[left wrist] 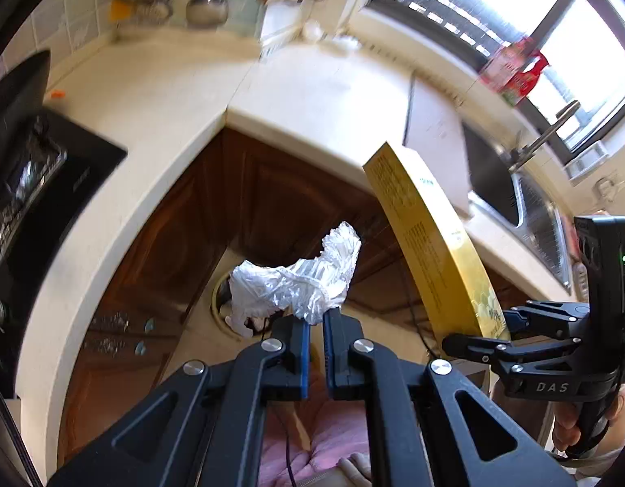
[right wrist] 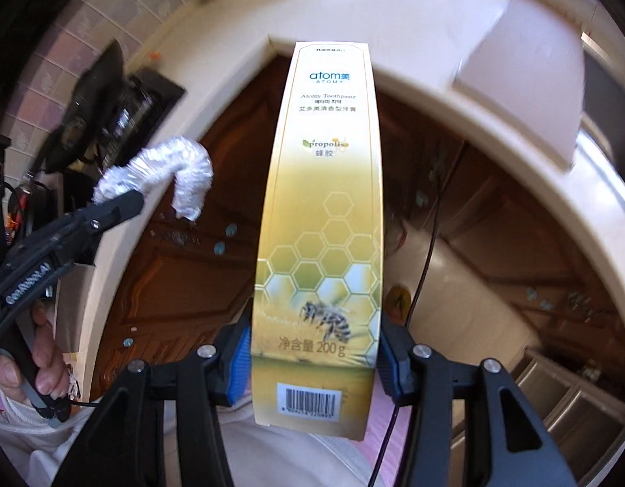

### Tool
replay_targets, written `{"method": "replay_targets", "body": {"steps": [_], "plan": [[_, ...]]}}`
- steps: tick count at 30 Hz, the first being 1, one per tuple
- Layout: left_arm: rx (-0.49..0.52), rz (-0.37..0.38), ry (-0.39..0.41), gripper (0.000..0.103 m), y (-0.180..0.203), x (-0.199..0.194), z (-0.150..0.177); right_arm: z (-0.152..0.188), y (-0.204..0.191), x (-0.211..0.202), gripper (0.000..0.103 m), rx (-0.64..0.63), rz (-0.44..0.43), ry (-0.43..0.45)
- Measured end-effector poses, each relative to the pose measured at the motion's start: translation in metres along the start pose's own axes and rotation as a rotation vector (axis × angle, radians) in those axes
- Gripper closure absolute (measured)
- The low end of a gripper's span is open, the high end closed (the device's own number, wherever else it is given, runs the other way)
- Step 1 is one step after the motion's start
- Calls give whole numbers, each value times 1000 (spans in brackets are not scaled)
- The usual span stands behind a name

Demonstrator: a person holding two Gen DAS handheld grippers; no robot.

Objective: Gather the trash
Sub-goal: 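Carry the plastic bag and yellow box down over the trash bin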

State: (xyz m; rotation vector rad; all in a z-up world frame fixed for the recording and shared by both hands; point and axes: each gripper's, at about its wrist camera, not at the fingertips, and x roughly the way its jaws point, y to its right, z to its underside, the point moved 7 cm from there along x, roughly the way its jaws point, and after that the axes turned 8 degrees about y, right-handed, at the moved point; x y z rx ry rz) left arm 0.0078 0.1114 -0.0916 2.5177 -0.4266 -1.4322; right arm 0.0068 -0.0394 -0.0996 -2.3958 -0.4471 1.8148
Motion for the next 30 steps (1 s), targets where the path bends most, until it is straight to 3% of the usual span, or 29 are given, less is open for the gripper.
{"method": "replay_targets", "body": {"steps": [19,25,30], "plan": [[165,70,221,99,51,-156,-89,-67,-55,-169,52,-118,-30,404],[191,69,238,99,54,-169,-81,-55,-68,-165,52,-145,-47,394],[156,74,151,99,39,-123,-46,-31,-66,-116,52,-133,-55,278]]}}
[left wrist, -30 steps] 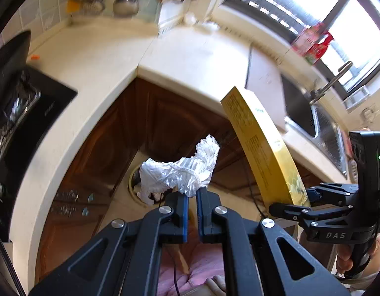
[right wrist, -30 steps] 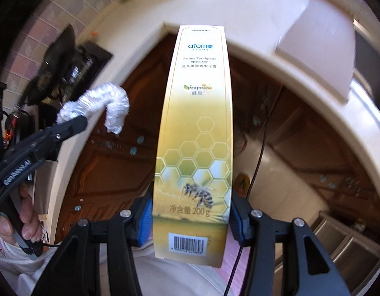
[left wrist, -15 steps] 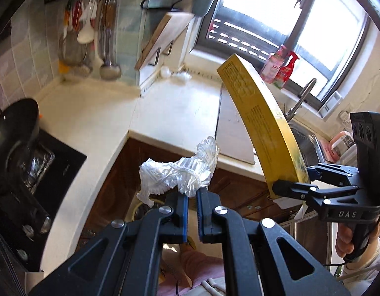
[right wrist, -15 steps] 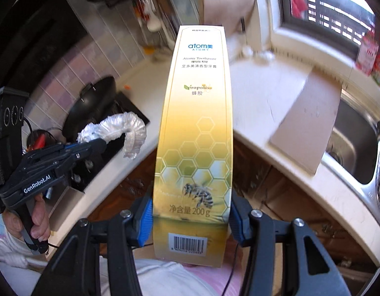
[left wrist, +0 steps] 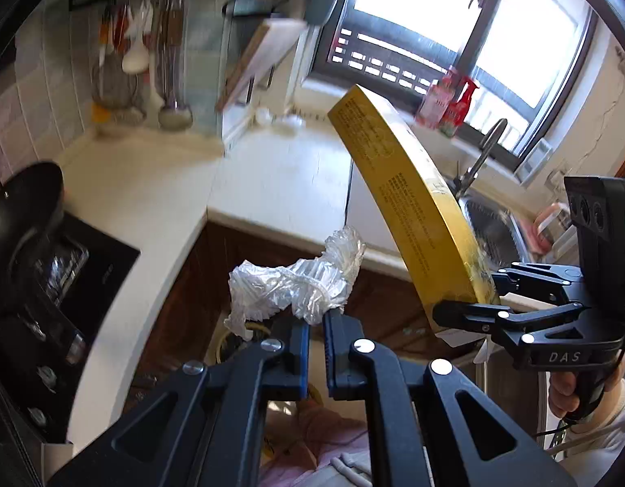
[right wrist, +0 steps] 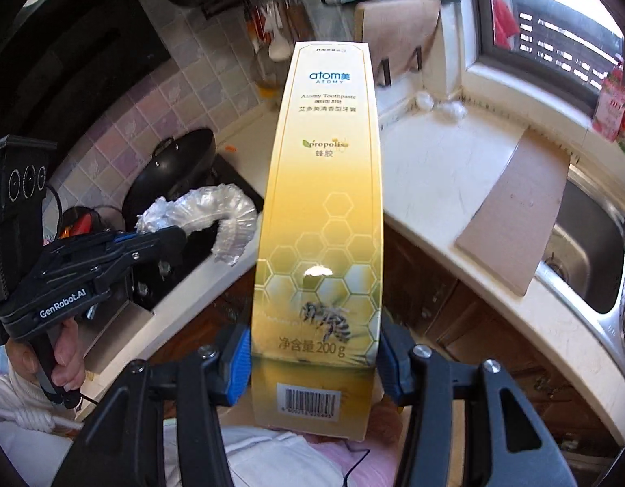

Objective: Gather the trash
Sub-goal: 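Carry the plastic bag and yellow box down over the trash bin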

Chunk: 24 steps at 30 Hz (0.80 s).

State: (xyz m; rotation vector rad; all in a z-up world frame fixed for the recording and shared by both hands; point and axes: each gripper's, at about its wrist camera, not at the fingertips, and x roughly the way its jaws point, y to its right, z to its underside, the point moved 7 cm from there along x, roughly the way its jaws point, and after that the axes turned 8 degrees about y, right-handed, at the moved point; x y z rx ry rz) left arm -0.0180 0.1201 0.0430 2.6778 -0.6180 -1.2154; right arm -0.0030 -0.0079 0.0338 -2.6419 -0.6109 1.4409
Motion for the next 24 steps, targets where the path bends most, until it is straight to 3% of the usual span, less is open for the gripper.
{"method": "replay_targets", "body": {"steps": [12,17,24], "plan": [[-161,-59,-329,99,-70,154,163,112,28,158,52,103,-19,-365],[-242,-102,-400,99,-97,212,216,155,38,220,52,125,10,-491],[-365,-107,-482,99,-130,288,267,195,57,304,52,138,1,-666]]}}
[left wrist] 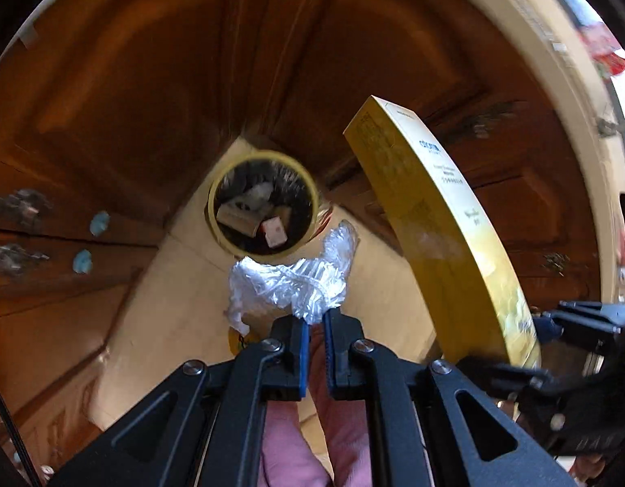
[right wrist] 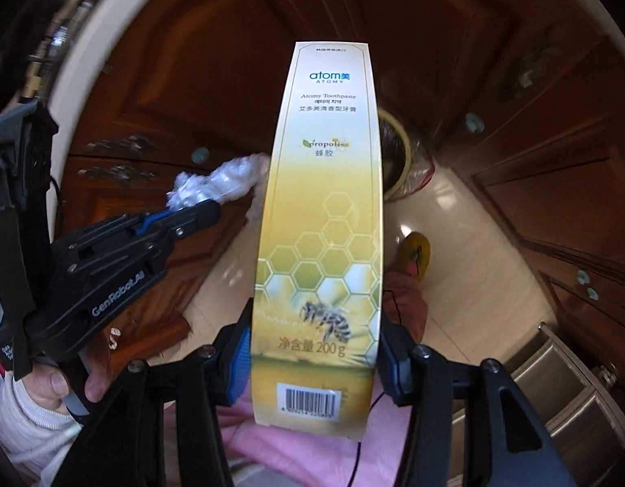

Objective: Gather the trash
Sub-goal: 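Carry the plastic bag and yellow box down over the trash bin, then open the left tool over the bin while the right tool releases the box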

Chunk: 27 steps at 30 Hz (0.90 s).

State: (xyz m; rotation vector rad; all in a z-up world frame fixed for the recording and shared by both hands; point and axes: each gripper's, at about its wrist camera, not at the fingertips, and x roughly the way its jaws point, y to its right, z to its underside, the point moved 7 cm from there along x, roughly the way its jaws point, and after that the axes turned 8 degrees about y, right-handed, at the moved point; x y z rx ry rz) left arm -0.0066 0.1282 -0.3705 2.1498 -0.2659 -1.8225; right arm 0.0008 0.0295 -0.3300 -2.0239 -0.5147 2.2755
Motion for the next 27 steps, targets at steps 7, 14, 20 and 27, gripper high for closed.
{"method": "replay_targets", "body": {"steps": [7,14,20,27], "plan": [[-61,-41,-85,99,-30,98,-10,-27,38,112,52,32,-14,-178],[-153,-87,-152,99,-75,195,-20,-56,78,215,52,61,-22,-333],[-219,-116,-184,99,-100,266,-38,-84,113,284,51,68,2,-439],[-228,-138,-225,99,-112,337,-59,-131,139,355,51,85,54,-482]]}}
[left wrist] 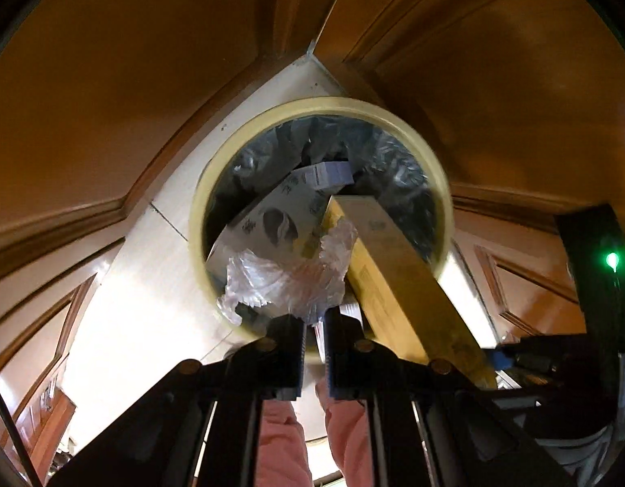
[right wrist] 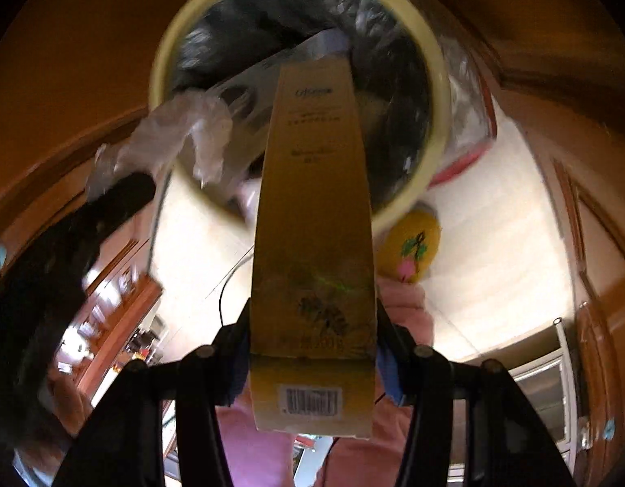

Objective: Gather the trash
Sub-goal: 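Open the left tool over the bin while the right tool releases the box, then raise both open tools from the bin back toward the counter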

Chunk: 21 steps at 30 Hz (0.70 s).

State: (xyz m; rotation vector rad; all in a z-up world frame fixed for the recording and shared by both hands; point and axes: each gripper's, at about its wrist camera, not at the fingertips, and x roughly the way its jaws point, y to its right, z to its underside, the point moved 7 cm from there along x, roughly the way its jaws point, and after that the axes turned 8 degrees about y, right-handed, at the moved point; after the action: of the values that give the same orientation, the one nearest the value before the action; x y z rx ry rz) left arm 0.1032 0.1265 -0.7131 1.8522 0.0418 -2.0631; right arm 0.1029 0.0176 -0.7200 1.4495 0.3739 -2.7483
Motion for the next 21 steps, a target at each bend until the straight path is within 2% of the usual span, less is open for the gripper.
{"method": "replay_targets", "body": {"steps": [6,9,10,11,12,13,14,16,21], "plan": [[23,-49,-29,97,-6,42,-15,-40,-3,20,51,23,29,22],[57,-83,-15,86,-14,52,-19,-48,-5,22,48,-11,83,81],[66,-93,-14,75,-17,50,-19,-48,-5,22,48,-22,99,100],[71,-101,-12,58,-21,50,-19,-47,-5,22,46,-29,96,110],[69,-105,-10,48,-25,48,-19,-44,-5,22,45,-28,75,110],[63,-102,-5,28,-28,46,-20,-41,-5,21,40,-25,51,111],[55,-88,13,18,-31,40,-20,-35,-6,20,28,-21,14,114],[63,-65,29,17,-30,31,-19,-23,-5,14,19,-22,-29,125],[100,-48,48,17,-25,6,-7,6,-7,0,20,-11,-49,165]]}}
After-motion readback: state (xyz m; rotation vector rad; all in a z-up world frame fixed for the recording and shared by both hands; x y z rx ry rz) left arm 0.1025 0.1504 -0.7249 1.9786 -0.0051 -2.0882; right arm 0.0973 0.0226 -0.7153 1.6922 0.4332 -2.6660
